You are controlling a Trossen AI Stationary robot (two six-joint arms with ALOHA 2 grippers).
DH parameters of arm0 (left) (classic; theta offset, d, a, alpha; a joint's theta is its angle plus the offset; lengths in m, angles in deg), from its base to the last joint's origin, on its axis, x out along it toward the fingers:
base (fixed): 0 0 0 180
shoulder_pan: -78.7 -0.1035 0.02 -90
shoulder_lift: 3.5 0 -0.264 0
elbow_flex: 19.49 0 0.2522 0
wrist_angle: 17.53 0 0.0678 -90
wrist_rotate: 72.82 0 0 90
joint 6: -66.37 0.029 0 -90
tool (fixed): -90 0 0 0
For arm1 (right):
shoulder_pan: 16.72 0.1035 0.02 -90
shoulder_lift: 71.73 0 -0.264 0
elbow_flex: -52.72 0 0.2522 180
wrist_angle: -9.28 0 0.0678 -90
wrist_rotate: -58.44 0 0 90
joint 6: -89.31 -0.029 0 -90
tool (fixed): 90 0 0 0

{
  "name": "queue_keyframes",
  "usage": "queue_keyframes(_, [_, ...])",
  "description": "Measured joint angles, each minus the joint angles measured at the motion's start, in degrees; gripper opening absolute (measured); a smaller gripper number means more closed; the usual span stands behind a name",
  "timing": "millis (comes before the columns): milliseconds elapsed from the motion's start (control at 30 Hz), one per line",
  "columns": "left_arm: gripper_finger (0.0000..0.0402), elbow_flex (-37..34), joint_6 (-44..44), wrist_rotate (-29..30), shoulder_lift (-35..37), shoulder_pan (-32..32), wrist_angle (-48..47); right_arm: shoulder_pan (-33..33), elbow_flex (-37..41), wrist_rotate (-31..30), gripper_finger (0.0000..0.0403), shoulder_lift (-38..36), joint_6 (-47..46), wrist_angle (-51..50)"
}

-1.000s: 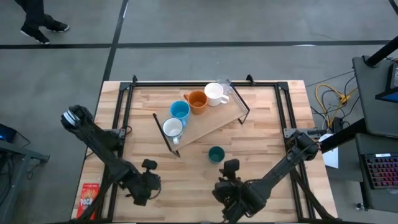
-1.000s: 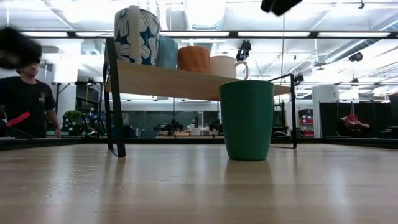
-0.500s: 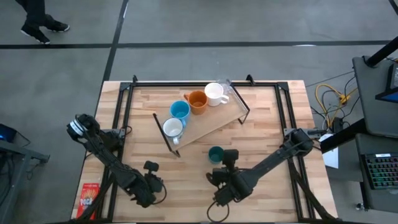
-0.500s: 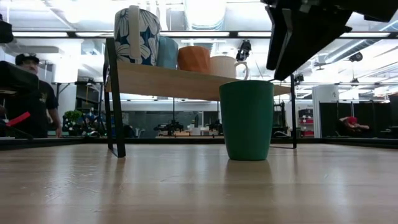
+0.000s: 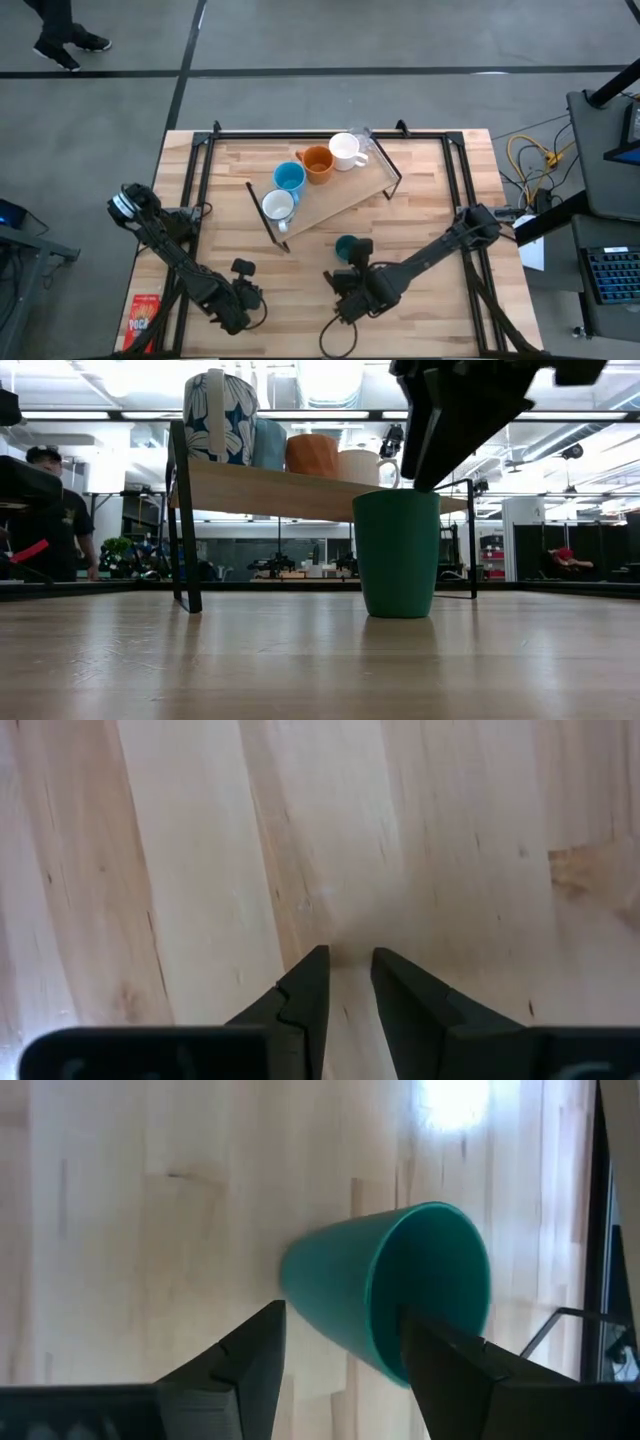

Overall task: Stack small to large cups/mugs on shelf
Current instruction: Put the green cup on the shelf

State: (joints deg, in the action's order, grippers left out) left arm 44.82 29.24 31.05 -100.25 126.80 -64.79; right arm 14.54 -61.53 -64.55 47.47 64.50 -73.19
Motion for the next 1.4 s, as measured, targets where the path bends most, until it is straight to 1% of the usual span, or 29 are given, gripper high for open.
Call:
queue_keyframes(167, [0.0069, -0.1, -0.02, 0.19, 0.0, -0.02, 0.18, -1.65, 0.0, 0.84, 0.0183, 0.0, 1.79, 0.21])
queue_keyframes(433, [0.0069, 0.0, -0.02, 0.47, -0.04, -0.04, 0.21, -3.03, 0.0, 2.27, 0.0183, 0.0, 2.02, 0.97])
queue_keyframes(633, [0.0069, -0.11, -0.02, 0.59, -0.04, -0.04, 0.31, -3.09, 0.0, 7.23, 0.0177, 0.0, 2.28, 2.96])
queue_keyframes(700, [0.0069, -0.03, -0.02, 0.59, -0.07, -0.09, 0.27, -3.3, 0.01, 8.88, 0.0168, 0.0, 2.28, 3.75])
queue_keyframes(1067, [0.0069, -0.06, -0.04, 0.66, -0.07, -0.09, 0.39, -5.46, 0.04, 9.37, 0.0112, 0.0, 2.34, 3.65])
queue_keyframes(1167, [0.0069, -0.04, -0.03, 0.66, -0.07, -0.09, 0.43, -6.19, 0.07, 12.76, 0.0086, 0.0, 2.85, 3.56])
queue_keyframes(1300, [0.0069, -0.04, -0.04, 0.66, -0.07, -0.09, 0.48, -6.68, 0.07, 19.7, 0.0027, 0.0, 3.64, 3.5])
queue_keyframes(1333, [0.0069, -0.04, -0.04, 0.66, -0.07, -0.09, 0.5, -6.69, 0.07, 21.82, 0.0018, 0.0, 4.19, 3.49])
queue_keyframes(1400, [0.0069, -0.07, -0.04, 0.66, -0.07, -0.09, 0.53, -6.66, 0.06, 24.09, 0.0012, -0.05, 5.04, 3.39])
